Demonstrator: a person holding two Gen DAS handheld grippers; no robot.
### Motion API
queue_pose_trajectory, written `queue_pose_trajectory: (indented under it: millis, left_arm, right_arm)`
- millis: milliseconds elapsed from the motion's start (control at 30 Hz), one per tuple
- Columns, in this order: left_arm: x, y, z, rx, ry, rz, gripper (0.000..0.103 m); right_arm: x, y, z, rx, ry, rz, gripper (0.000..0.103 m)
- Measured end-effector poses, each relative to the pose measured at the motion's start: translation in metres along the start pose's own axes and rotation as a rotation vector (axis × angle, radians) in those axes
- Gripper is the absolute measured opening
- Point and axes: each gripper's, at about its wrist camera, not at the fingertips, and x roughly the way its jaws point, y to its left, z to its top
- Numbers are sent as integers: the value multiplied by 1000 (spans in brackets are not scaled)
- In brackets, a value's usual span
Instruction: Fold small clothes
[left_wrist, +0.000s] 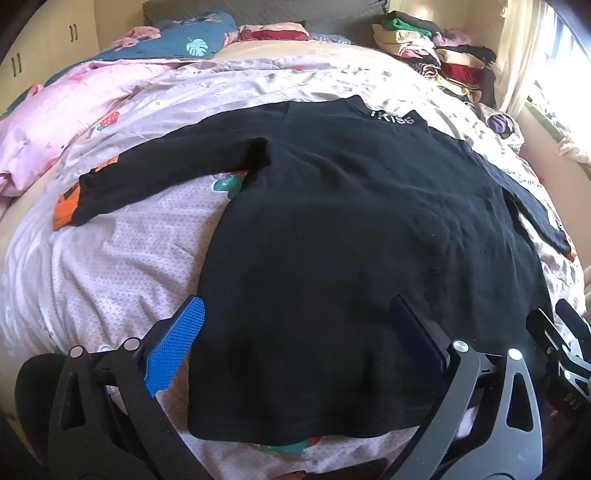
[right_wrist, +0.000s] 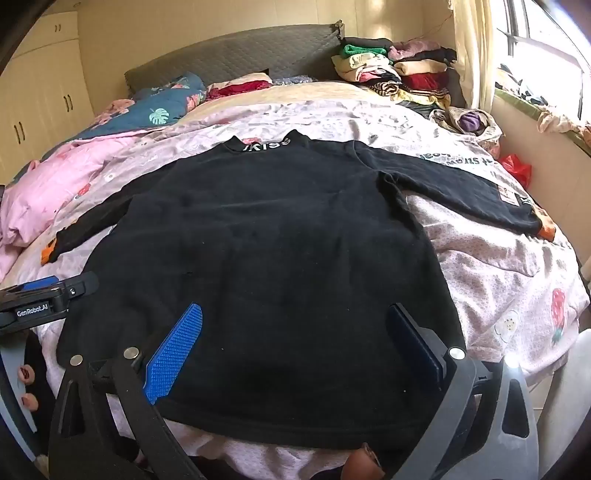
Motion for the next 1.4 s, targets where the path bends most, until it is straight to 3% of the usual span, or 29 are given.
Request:
queue_pose_trajectory:
  millis: [1400]
  left_arm:
    - [4,0,1,0,11,-31,94]
  right_arm:
    - [-3,6,1,-13,-10,4,99]
